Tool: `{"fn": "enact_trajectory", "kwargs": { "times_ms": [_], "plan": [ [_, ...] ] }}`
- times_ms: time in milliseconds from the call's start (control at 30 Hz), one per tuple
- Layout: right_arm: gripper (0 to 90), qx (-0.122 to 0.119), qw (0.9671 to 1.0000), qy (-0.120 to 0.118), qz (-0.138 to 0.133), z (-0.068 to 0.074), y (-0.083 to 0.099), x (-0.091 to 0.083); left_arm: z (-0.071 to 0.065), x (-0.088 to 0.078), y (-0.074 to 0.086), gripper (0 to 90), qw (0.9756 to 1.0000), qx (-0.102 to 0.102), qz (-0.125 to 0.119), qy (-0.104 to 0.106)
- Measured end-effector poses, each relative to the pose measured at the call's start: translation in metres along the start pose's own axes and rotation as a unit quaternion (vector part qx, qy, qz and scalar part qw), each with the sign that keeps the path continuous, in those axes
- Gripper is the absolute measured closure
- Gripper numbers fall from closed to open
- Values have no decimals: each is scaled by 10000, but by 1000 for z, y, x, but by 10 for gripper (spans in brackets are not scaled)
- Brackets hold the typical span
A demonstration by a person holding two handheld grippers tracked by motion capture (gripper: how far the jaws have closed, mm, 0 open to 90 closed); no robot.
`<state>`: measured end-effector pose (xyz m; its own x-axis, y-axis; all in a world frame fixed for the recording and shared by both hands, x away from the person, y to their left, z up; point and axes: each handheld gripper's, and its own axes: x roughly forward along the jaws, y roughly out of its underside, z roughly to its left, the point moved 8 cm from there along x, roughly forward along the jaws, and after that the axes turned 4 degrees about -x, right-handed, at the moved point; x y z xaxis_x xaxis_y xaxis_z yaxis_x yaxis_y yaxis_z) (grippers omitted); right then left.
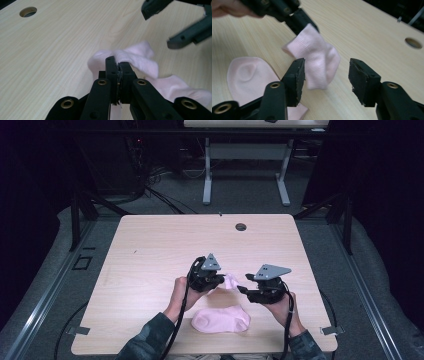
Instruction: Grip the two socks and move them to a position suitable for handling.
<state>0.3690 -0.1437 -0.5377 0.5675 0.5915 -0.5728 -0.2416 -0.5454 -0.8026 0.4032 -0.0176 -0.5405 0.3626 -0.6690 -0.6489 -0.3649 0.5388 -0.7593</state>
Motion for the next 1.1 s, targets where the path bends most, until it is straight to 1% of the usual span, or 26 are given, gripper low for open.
{"fn": "enact_trajectory", "kwargs": {
  "times_ms": [33,67,100,133,167,200,233,267,300,333,367,400,433,467,500,567,633,667,733,800,833,900,1000,1033,1067,1100],
  "plan": [
    [416,-123,9999,44,47,4,-3,0,1,-1,-3,889,10000,-60,-21,-20],
    [397,-192,9998,-25,78,9,-5,3,1,-2,-5,889,9999,-107,3,-16],
    [399,-310,9995,46,64,14,-7,5,2,-3,-7,889,9998,-205,-6,-7],
    [399,-310,9995,46,64,14,-7,5,2,-3,-7,889,9998,-205,-6,-7],
    [375,-534,9983,201,66,23,-10,10,2,-4,-9,888,9996,-298,28,-13],
    [376,-623,9974,349,59,26,-12,12,2,-4,-10,888,9994,-331,62,4],
    [376,-661,9969,426,70,29,-13,15,2,-4,-10,888,9993,-351,78,56],
    [386,-721,9961,492,96,31,-14,18,2,-4,-10,888,9992,-376,81,81],
    [437,-804,9946,651,79,30,-15,20,2,-4,-10,888,9992,-365,97,109],
    [437,-804,9946,651,79,30,-15,20,2,-4,-10,888,9992,-365,97,109],
    [514,-826,9934,789,121,27,-16,23,0,-5,-10,887,9991,-378,80,182],
    [592,-799,9939,752,58,26,-17,24,0,-5,-10,887,9991,-369,49,226],
    [638,-749,9947,702,34,24,-18,25,0,-6,-9,886,9991,-336,73,235],
    [720,-715,9954,635,29,22,-18,25,0,-6,-8,885,9992,-331,47,229],
    [783,-672,9962,544,-61,21,-20,24,-1,-7,-8,883,9990,-317,23,320],
    [853,-493,9980,355,-156,19,-23,21,0,-7,-6,876,9989,-314,-9,345],
    [864,-239,9994,166,-200,15,-27,15,-2,-8,-4,833,9985,-267,-99,460],
    [867,-163,9995,85,-257,14,-30,12,-2,-7,-2,776,9986,-284,-142,422],
    [870,-30,9996,33,-269,10,-35,5,-6,-7,2,708,9982,-253,-235,498],
    [870,109,9996,36,-242,7,-41,0,-8,-7,9,644,9985,-270,-350,315],
    [870,174,9995,56,-264,6,-44,-2,-10,-7,13,631,9983,-309,-397,283],
    [870,244,9994,90,-238,6,-50,-7,-11,-6,20,560,9979,-389,-506,77],
    [870,347,9991,123,-191,6,-56,-9,-15,-7,28,523,9964,-505,-671,-92],
    [870,375,9991,151,-159,7,-58,-10,-16,-6,31,525,9959,-556,-690,-168],
    [870,391,9990,186,-139,7,-59,-10,-17,-5,34,524,9959,-549,-688,-226],
    [869,396,9990,175,-134,8,-60,-10,-18,-3,37,528,9962,-542,-622,-264]
  ]
}}
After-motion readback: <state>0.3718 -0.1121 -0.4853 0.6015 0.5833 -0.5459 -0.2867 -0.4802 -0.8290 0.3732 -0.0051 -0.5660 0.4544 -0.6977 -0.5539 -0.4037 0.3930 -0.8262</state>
